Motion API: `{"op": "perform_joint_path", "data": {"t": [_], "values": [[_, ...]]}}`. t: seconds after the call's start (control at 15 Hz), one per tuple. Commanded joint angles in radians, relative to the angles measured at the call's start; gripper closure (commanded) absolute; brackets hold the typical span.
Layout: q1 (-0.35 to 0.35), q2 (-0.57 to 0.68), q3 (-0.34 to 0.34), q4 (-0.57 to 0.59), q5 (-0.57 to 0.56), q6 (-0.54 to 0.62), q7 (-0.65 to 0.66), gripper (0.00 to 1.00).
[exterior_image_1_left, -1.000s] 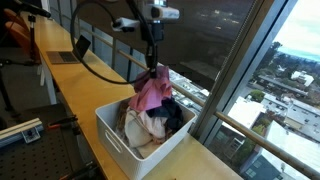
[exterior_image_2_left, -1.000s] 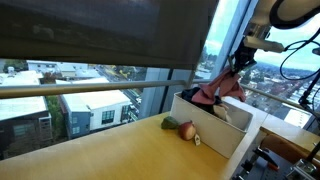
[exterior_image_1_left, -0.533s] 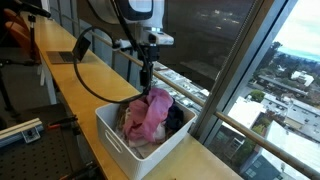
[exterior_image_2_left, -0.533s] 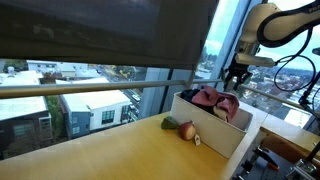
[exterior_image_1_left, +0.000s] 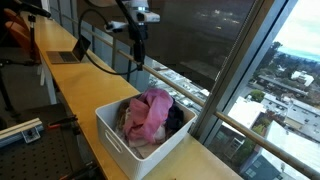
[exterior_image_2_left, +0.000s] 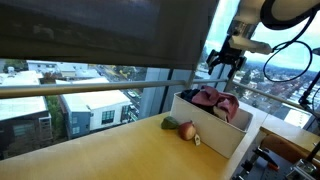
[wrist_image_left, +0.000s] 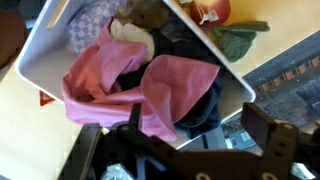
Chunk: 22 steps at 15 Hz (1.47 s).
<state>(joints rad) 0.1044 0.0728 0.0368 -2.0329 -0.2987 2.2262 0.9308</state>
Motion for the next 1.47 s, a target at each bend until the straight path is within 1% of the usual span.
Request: {"op": "perform_joint_path", "data": {"t": [0.0,0.27,0.47,0.67,0.93,1.13,1.4], "values": [[0.057,0.075,0.052,0.049,-0.036,-0.028,0.066,0.0],[0.138,0.184,0.082,0.089,-0.066,-0.033,0.13,0.0],[0.198,0.296,0.074,0.142,-0.084,-0.043,0.176,0.0],[0.259,0.417,0.036,0.197,-0.136,-0.051,0.264,0.0],[0.354,0.516,-0.062,0.246,-0.305,-0.1,0.455,0.0],[0.371,0.562,-0.081,0.276,-0.369,-0.157,0.542,0.0],[0.352,0.59,-0.069,0.293,-0.393,-0.201,0.591,0.0]]}}
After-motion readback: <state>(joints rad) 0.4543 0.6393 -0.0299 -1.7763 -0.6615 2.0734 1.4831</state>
